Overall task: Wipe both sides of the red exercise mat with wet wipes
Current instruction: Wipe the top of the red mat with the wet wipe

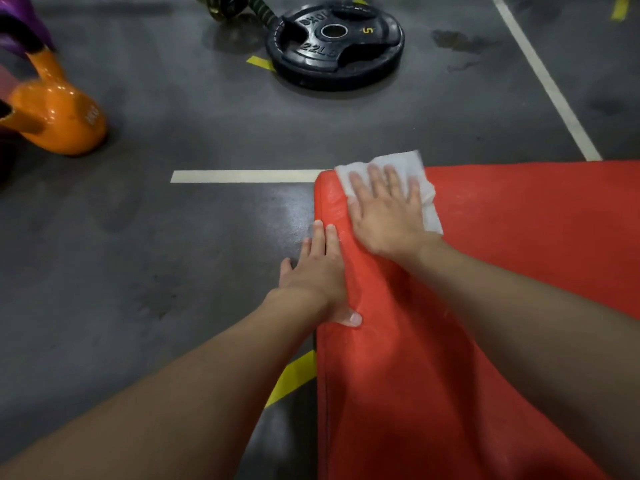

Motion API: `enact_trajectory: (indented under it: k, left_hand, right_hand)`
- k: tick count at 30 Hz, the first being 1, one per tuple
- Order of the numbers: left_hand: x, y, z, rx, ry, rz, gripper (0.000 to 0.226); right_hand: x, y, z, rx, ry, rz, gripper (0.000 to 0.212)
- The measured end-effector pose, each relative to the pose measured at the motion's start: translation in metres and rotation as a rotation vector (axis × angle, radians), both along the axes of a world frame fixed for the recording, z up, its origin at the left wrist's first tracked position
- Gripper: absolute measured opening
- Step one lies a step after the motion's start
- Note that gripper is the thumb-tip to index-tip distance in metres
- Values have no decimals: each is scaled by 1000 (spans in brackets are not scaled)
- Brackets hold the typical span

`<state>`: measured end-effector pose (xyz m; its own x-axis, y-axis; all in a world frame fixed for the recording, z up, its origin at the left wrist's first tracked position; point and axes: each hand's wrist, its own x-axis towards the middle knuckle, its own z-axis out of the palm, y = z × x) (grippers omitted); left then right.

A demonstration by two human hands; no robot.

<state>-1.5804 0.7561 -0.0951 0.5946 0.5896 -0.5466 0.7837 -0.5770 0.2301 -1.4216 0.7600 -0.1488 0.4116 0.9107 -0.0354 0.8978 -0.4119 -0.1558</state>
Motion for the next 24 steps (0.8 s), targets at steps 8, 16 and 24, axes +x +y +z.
enact_trajectory:
  k: [8,16,24]
  left_hand:
    - [-6,2,-4,-45,-97,52,153]
    - [-37,-16,-15,-50,-389,306,130]
    - [-57,-21,-18,-312,-687,430,54]
  right_hand:
    - [5,28,6,-11,-5,23,54]
    - [-10,9,5,52,-25,273,54]
    - [-58,-45,1,38,-35,422,60]
